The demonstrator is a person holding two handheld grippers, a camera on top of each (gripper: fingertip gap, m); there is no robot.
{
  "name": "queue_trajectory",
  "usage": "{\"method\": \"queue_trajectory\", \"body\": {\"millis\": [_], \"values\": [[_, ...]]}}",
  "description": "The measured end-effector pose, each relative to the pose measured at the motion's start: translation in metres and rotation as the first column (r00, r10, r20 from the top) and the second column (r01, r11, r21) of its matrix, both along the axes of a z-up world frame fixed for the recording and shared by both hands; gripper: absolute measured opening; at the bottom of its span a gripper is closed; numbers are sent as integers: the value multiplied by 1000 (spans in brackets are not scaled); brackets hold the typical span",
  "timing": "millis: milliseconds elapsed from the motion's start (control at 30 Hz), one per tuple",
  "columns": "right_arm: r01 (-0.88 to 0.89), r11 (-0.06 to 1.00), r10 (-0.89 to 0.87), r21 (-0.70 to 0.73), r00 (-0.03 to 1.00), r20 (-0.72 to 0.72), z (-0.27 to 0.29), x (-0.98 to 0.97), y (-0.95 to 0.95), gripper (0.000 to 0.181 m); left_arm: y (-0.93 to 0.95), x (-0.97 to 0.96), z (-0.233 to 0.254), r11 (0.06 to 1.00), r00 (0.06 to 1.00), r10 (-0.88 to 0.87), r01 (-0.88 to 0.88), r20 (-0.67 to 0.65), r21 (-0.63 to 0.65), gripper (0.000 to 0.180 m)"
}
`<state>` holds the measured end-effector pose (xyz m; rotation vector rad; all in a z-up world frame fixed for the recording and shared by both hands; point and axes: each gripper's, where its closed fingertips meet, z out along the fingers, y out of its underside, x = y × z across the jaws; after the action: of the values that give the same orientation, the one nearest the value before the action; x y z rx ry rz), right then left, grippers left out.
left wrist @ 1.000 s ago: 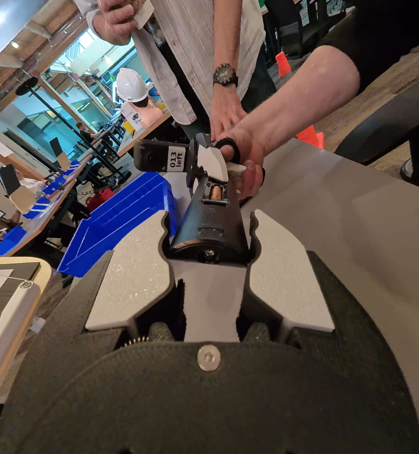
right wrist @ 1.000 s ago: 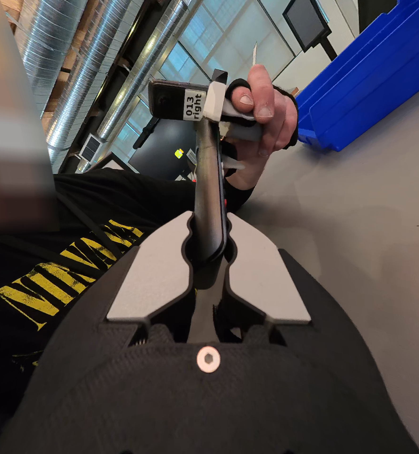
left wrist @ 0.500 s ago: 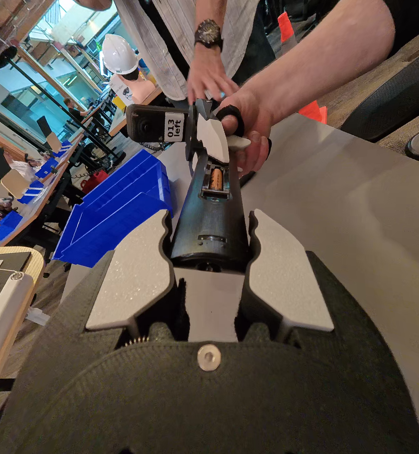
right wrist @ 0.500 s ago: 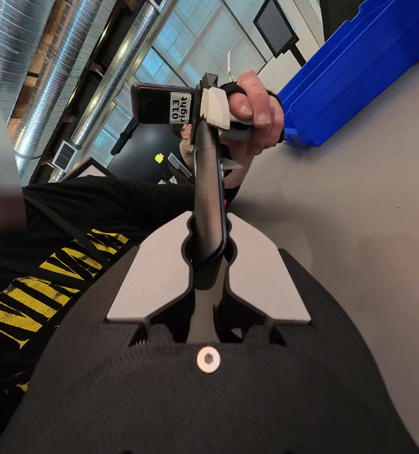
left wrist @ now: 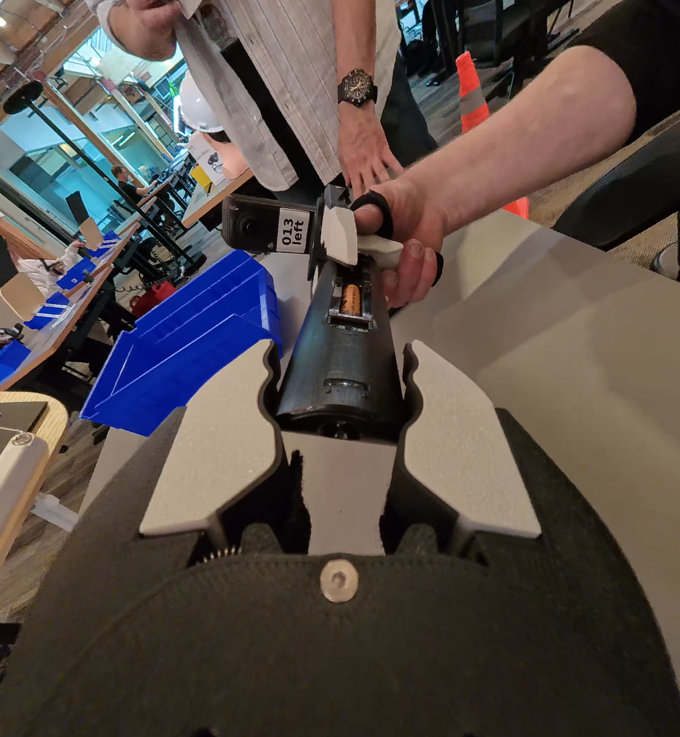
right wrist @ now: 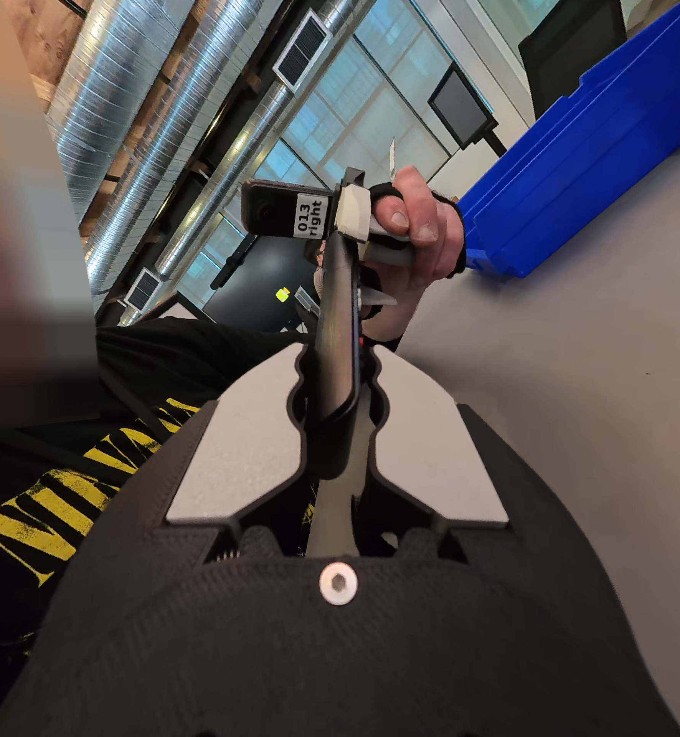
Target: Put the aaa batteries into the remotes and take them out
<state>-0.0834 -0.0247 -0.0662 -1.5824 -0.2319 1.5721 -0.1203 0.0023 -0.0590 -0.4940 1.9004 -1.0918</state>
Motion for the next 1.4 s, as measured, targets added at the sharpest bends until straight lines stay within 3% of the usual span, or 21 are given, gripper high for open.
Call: {"method": "queue_trajectory", "body": {"millis": [267, 467, 833, 1100, 1200, 1400], "values": [[53, 999, -53, 12, 998, 14, -1, 7, 2, 35, 8, -1, 5, 1000, 1000, 21, -21, 14, -12, 60], [168, 985, -171, 36, 980, 105, -5, 12, 4, 45, 18, 2, 6, 996, 996, 85, -85, 14, -1, 60], [470, 874, -482, 123, 808, 339, -19, 24, 26, 78, 23, -3, 3, 969, 969, 246, -245, 16, -6, 60], [527, 842, -512, 115, 713, 479, -35, 10, 42, 117, 10, 5, -15, 931, 941, 336, -337, 31, 143, 60], [567, 817, -545, 105, 700, 462, -37, 15, 45, 112, 9, 8, -17, 922, 936, 350, -350, 32, 167, 60], [576, 816, -524, 53, 698, 488, -50, 16, 48, 121, 5, 12, -25, 899, 925, 378, -374, 28, 227, 60]]}}
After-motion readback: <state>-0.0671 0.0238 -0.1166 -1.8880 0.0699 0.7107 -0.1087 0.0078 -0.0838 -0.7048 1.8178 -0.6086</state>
